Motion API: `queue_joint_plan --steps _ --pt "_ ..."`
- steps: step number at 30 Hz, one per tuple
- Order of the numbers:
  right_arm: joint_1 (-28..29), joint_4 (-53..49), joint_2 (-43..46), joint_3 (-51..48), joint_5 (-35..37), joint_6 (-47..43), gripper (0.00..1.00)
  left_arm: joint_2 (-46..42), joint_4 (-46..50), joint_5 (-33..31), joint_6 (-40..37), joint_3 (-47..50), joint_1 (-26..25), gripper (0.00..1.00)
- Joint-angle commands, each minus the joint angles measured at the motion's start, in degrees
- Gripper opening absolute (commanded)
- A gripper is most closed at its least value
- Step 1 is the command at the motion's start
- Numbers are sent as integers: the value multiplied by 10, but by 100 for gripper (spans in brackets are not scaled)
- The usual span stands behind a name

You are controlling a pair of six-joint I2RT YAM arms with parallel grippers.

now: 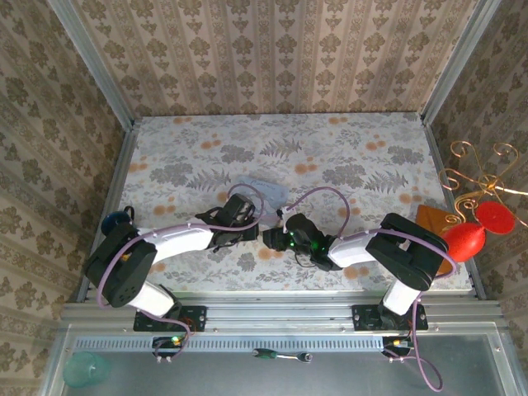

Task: Unlock the padlock with the key

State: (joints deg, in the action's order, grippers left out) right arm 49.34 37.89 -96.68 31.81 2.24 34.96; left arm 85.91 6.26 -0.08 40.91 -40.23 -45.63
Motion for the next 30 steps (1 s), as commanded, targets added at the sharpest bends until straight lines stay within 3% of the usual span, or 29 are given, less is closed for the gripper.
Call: queue_joint_plan --steps 1,11,18,25,30 --pt "-9 -7 5 17 15 10 42 15 74 -3 -25 5 -10 25" --pt "-17 -10 0 22 6 17 41 -23 56 -8 -22 23 -10 37" --pt "-57 -52 -17 65 -43 13 42 -122 6 -11 -20 82 3 56" --pt "-72 -69 -3 69 -80 7 41 -255 -21 53 -42 138 109 64" --pt "-69 -63 1 58 -110 26 41 -273 9 84 -87 114 179 71"
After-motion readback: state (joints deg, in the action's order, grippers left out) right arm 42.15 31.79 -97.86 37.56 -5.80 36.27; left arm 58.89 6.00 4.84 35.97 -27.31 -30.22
